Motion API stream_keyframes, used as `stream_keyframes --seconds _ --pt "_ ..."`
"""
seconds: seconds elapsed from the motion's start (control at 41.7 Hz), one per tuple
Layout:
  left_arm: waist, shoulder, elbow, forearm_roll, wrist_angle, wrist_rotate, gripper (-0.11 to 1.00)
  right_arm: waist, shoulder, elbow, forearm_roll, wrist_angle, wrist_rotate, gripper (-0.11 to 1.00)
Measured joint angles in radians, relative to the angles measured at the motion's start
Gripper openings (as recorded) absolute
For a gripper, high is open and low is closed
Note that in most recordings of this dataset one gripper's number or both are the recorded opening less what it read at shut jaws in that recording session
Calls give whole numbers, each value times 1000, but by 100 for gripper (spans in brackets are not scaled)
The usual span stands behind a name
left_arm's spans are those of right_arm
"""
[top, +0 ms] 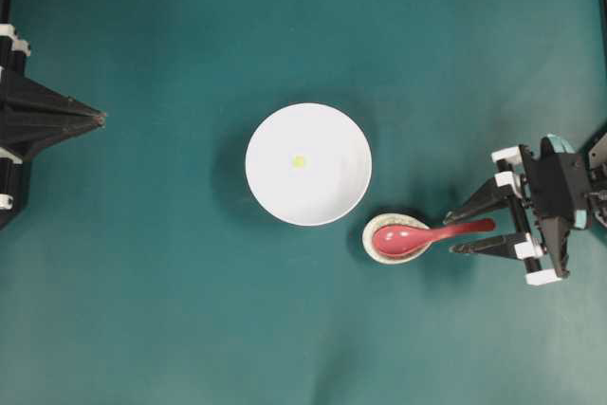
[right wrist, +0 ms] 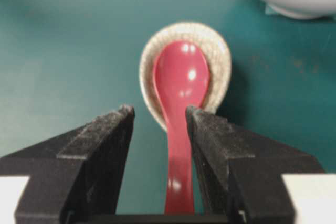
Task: Scoop the yellow hexagonal prism block from the bowl with a spoon using the right arm.
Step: 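Close the right gripper on the pink spoon handle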
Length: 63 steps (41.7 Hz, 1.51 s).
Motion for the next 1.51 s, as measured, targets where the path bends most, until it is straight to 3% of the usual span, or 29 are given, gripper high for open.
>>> stream_keyframes --seconds 0.336,1.151,1.294,1.438,1.51 --pt "0 0 0 0 0 0 0 2 86 40 2 -129 2 52" --pt "0 2 0 0 0 0 0 2 268 -8 49 -198 2 52" --pt "0 0 0 0 0 0 0 2 268 -6 49 -198 2 43" --pt "0 0 0 0 0 0 0 2 268 -6 48 -199 2 23" --pt "0 2 0 0 0 0 0 2 268 -6 49 -198 2 23"
